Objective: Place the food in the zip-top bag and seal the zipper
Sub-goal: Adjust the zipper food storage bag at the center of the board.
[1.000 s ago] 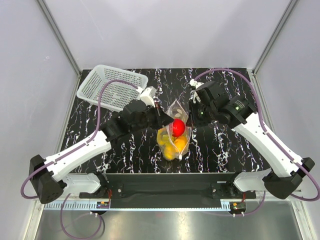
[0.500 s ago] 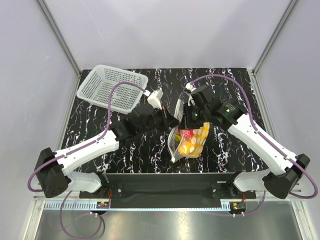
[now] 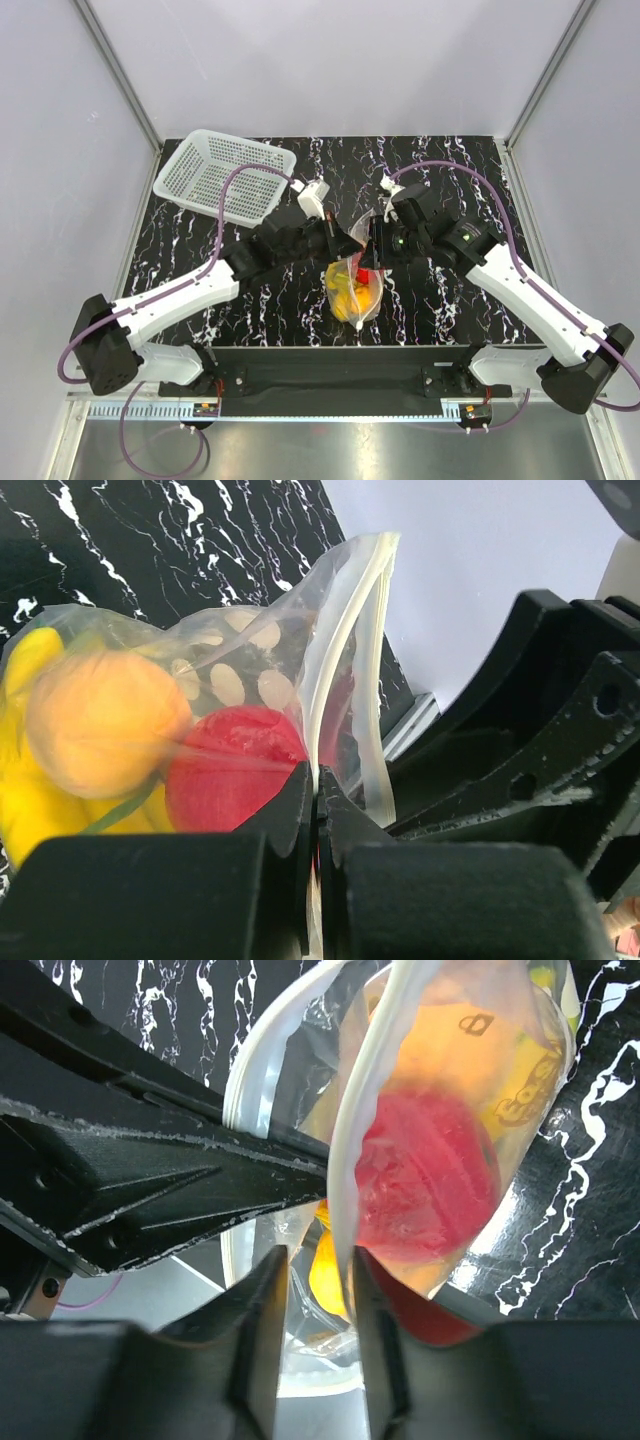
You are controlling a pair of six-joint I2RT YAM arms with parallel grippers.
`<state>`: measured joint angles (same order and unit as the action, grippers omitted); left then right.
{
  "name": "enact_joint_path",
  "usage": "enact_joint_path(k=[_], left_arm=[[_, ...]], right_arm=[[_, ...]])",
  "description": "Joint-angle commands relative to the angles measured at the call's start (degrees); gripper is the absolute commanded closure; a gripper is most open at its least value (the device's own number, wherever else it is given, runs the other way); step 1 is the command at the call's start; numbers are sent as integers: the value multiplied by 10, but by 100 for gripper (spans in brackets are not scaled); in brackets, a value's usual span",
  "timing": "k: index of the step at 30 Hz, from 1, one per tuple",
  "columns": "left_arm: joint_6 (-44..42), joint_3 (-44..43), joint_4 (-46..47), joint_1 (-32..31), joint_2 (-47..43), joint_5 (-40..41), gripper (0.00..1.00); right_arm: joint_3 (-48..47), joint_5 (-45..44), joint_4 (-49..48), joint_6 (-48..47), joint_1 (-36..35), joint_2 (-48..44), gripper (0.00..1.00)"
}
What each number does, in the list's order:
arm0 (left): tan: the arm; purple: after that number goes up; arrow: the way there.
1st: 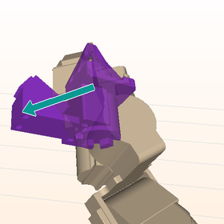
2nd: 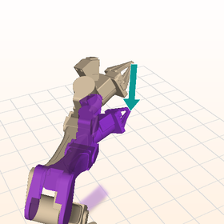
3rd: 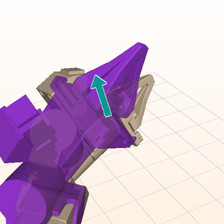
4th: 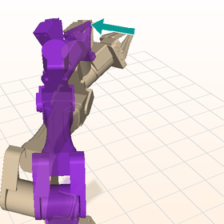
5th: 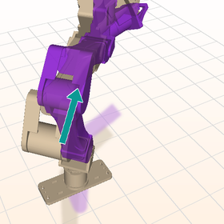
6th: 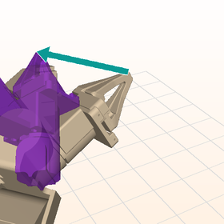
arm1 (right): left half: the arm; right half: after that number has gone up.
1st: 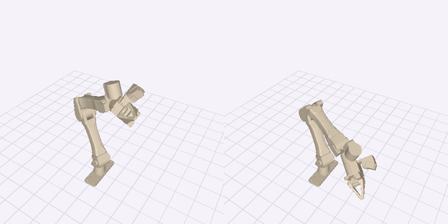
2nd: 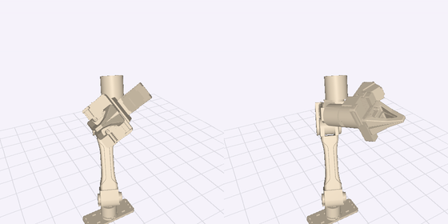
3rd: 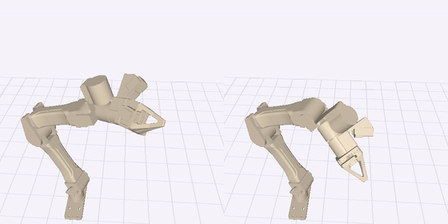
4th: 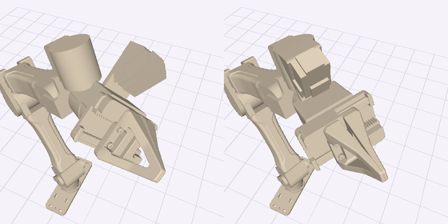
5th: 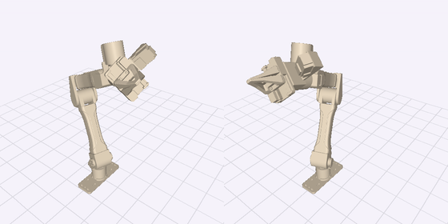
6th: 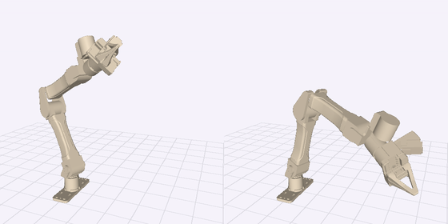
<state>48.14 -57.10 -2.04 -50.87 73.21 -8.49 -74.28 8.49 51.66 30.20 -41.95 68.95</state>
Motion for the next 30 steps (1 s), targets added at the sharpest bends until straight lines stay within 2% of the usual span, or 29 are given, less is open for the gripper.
enact_joint_path(k=[1,5,10,13,15,20,24,26,28,30], left_arm=[[-14,-7,46,9,-4,-25,100],[-13,3,52,24,-8,-36,100],[-23,4,44,45,-6,-58,100],[-34,0,43,57,-2,-83,100],[-49,-20,33,62,11,-99,100],[-84,-81,-17,62,62,-175,100],[-90,-107,-14,62,90,-241,100],[-96,-126,-22,63,104,-267,100],[-122,-149,-51,62,113,-280,99],[-147,-165,-75,64,133,-303,99]], right_arm=[[-4,-13,-25,-1,-6,-18,59],[-28,-26,-13,-8,-6,-8,56],[-25,-20,-9,-8,-6,0,64],[-19,-21,-10,-4,-6,1,90],[-17,-14,-10,1,-8,5,100],[-7,20,-42,32,-15,-11,100],[-11,13,-67,52,-17,-26,100],[-16,-14,-67,54,-17,-26,84],[-17,-22,-61,53,-17,-18,73],[-10,-23,-59,53,-17,-17,73]])
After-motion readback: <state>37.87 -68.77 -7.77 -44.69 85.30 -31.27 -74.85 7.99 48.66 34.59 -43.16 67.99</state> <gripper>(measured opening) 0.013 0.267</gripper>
